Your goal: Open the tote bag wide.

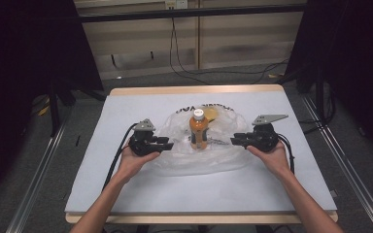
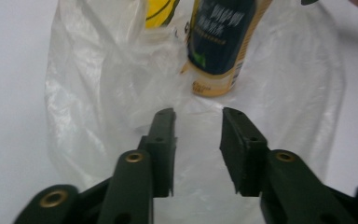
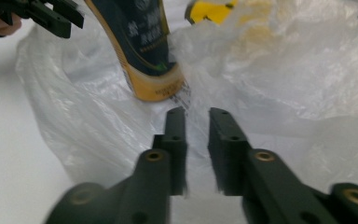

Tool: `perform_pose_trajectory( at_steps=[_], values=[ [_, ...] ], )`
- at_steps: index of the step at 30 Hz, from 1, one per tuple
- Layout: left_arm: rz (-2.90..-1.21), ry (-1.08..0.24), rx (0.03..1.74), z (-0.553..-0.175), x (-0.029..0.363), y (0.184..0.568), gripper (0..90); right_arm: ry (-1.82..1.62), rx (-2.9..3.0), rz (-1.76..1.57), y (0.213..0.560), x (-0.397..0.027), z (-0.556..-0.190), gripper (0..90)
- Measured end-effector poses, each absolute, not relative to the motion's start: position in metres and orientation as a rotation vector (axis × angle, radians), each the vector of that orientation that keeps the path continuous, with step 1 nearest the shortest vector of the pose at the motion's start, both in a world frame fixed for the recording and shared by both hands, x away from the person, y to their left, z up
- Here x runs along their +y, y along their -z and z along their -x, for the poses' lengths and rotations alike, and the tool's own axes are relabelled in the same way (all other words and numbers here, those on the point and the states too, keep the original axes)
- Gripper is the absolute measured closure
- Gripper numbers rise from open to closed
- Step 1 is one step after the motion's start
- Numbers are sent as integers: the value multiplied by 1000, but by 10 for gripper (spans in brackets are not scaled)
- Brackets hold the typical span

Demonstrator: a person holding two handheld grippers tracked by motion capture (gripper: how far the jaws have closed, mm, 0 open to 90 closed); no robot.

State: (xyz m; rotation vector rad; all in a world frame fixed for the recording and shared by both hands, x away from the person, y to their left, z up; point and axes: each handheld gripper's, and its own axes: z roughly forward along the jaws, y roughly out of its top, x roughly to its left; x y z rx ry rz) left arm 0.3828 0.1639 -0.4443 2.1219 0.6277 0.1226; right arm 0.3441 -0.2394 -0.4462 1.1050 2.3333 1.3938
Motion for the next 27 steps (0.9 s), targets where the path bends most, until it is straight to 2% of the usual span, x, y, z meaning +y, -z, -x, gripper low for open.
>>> perform_pose_trajectory(
  at_steps=[1,3,4,6,7,8,9,11,13,18,24,27],
  values=[
    [-2100,-131,619,-379,165,443,602,-1394,2333,-1105,446,-239,-344,646],
    [-2079,-146,593,-373,168,439,553,-1422,2283,-1083,443,-242,-337,501],
    [-2066,-169,590,-370,169,437,525,-1429,2251,-1084,441,-242,-333,473],
    [-2031,-186,591,-365,172,433,434,-1494,2202,-1088,438,-246,-328,366],
    [-2020,-212,601,-363,174,431,397,-1515,2174,-1087,436,-247,-325,348],
    [-2006,-223,609,-361,175,429,309,-1525,2154,-1076,433,-248,-321,250],
    [-2008,-232,601,-361,177,428,309,-1525,2154,-1076,433,-248,-321,250],
    [-1990,-277,612,-357,181,425,251,-1534,2136,-1091,431,-250,-318,180],
    [-1963,-265,621,-353,185,424,217,-1541,2114,-1106,430,-251,-313,106],
    [-1953,-298,638,-343,196,424,161,-1551,2047,-1124,430,-256,-302,26],
    [-1937,-334,683,-329,209,426,66,-1512,2022,-1140,425,-262,-286,33],
    [-1932,-370,710,-321,215,427,51,-1540,2013,-1150,424,-267,-277,24]
  ],
)
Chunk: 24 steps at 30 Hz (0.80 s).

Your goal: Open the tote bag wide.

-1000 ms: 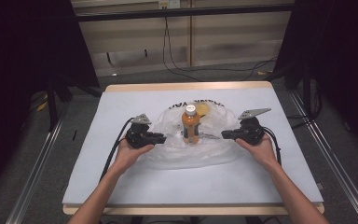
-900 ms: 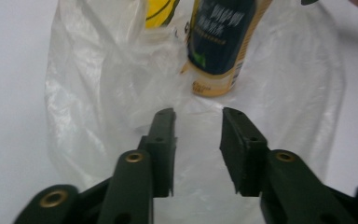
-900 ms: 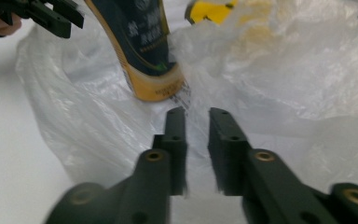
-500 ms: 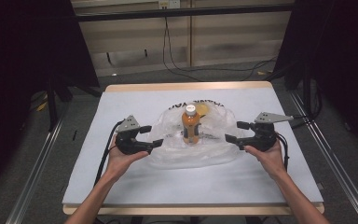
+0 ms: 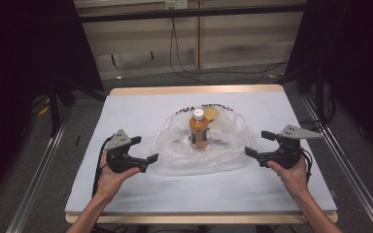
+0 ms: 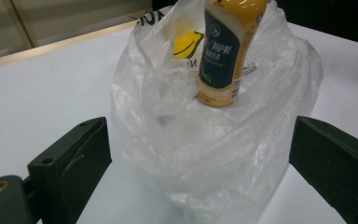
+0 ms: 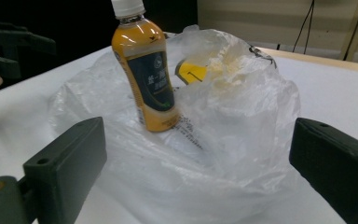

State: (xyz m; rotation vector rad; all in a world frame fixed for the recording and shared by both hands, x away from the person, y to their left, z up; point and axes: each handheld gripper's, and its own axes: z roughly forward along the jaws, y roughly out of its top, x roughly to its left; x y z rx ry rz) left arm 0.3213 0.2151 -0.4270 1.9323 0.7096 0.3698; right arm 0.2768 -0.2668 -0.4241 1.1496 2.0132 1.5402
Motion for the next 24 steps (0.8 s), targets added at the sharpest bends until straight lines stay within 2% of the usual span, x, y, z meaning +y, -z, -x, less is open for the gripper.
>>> perform_pose_trajectory(
  at_steps=[4,10,14,17,24],
  values=[
    [-1930,-362,682,-311,223,427,43,-1545,1955,-1173,423,-277,-262,28],
    [-1892,-425,710,-296,233,428,37,-1505,1901,-1178,423,-284,-244,38],
    [-1808,-433,759,-284,237,436,35,-1493,1855,-1197,426,-287,-228,48],
    [-1836,-429,750,-276,239,438,34,-1461,1832,-1205,429,-288,-218,63],
    [-1785,-465,787,-255,251,439,31,-1453,1783,-1229,436,-298,-196,28]
  ],
)
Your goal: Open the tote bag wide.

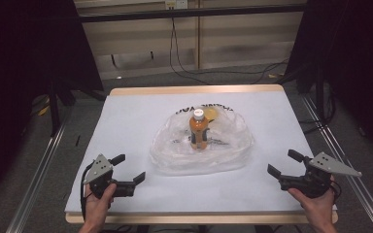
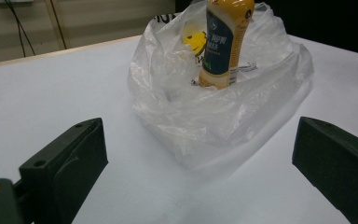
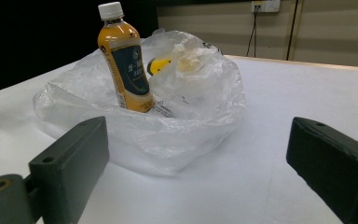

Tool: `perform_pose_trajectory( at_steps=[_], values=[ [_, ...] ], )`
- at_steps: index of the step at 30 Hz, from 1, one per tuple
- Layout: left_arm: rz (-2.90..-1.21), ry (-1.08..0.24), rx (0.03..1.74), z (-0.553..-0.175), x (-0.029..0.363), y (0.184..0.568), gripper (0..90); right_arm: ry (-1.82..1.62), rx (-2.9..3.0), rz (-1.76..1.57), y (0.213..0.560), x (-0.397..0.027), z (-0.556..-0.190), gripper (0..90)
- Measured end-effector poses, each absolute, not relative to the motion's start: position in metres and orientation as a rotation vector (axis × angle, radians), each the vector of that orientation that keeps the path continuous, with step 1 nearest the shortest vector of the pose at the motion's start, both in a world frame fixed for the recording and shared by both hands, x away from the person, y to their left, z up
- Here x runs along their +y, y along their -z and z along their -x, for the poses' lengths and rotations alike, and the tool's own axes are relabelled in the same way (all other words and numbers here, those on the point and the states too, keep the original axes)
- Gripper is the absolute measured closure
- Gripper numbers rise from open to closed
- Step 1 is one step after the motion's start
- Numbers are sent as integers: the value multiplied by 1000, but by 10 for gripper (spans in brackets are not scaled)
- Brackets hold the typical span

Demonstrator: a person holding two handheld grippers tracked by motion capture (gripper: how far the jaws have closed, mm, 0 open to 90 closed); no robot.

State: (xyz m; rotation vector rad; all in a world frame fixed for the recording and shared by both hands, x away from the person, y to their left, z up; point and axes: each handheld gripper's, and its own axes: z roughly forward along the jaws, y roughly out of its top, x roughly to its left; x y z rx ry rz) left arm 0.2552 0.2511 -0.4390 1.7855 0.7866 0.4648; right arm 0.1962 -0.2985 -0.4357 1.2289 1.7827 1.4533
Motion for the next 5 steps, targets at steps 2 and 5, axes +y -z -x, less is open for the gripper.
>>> perform_pose_trajectory(
  at_steps=[2,5],
  values=[
    [-1751,-436,764,-250,257,436,27,-1434,1804,-1235,439,-297,-194,37],
    [-1750,-467,758,-244,263,439,20,-1429,1804,-1200,437,-293,-193,27]
  ],
)
